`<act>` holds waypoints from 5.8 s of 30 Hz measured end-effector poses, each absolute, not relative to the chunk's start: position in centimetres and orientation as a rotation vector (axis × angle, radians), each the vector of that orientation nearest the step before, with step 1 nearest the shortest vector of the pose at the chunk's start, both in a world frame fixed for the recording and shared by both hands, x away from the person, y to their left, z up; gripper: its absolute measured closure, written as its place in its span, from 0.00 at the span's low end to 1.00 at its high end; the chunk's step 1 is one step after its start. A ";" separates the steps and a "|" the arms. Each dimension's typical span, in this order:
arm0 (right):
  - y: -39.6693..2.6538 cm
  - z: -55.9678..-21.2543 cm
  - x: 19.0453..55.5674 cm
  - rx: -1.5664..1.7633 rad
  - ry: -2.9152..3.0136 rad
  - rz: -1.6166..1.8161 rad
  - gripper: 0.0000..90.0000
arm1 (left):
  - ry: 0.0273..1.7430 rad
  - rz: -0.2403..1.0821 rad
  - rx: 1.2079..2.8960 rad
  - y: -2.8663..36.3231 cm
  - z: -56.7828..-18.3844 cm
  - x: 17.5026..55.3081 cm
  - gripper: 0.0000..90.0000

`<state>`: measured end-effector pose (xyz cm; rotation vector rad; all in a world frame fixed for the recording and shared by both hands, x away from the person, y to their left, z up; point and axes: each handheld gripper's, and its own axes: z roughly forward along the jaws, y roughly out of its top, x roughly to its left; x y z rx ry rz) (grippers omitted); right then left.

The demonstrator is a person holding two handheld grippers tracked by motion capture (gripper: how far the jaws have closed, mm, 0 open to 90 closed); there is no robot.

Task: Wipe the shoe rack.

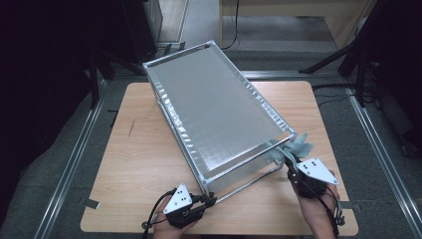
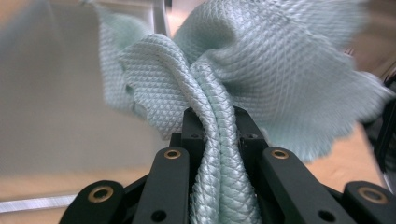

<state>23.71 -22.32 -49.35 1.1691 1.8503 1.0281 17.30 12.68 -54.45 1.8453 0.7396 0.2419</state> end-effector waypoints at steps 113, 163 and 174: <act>-10.8 -55.1 23.9 1.083 2.312 1.143 0.89 | 0.716 0.249 1.845 13.2 -52.3 16.9 0.88; -8.6 -55.0 22.0 0.977 2.428 1.158 0.83 | 0.713 0.246 1.848 13.4 -52.3 16.8 0.88; -14.8 -54.6 25.3 1.171 2.245 1.053 0.87 | 0.714 0.243 1.846 13.4 -52.3 16.8 0.88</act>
